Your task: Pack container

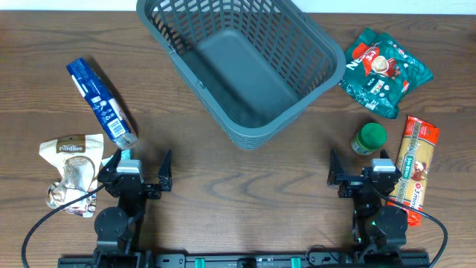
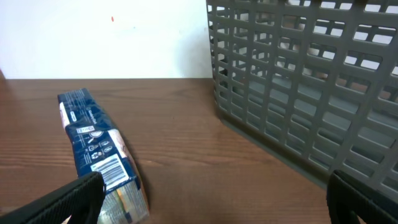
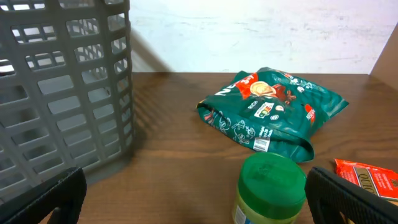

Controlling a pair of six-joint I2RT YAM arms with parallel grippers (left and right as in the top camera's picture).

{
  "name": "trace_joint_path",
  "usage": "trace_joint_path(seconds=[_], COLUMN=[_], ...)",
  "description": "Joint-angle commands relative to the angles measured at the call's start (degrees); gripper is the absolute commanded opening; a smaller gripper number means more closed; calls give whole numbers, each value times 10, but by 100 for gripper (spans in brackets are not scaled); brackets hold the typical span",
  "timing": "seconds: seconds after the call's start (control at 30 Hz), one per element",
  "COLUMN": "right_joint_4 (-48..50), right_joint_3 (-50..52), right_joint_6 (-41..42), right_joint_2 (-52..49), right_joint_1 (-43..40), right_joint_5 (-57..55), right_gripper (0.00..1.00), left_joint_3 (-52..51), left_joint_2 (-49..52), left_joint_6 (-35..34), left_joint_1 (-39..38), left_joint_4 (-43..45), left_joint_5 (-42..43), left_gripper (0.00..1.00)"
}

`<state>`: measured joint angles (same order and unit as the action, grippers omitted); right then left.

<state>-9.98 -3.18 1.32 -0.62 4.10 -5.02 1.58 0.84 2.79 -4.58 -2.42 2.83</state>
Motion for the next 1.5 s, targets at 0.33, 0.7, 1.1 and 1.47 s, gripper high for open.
trace_joint_path(seconds=[0.33,0.7,1.1,1.47], right_joint_4=[0,0,0,-5], right_joint_3=[2,2,2,-110], right_joint_6=[10,10,192,164], right_joint_2=[3,3,2,-69], right_joint_1=[5,5,5,3], right_joint_5=[-7,2,70,111], right_gripper=[99,99,99,99], left_joint_3=[-13,-13,-3,259], left_joint_2=[-5,-5,-5,169], left_joint_6=[-3,-3,-81,-82], left_joint_1=[-2,-2,-2,-2], left_joint_4=[-15,-14,-14,-185], left_joint_5=[-3,-3,-2,-2], left_gripper=[99,99,99,99])
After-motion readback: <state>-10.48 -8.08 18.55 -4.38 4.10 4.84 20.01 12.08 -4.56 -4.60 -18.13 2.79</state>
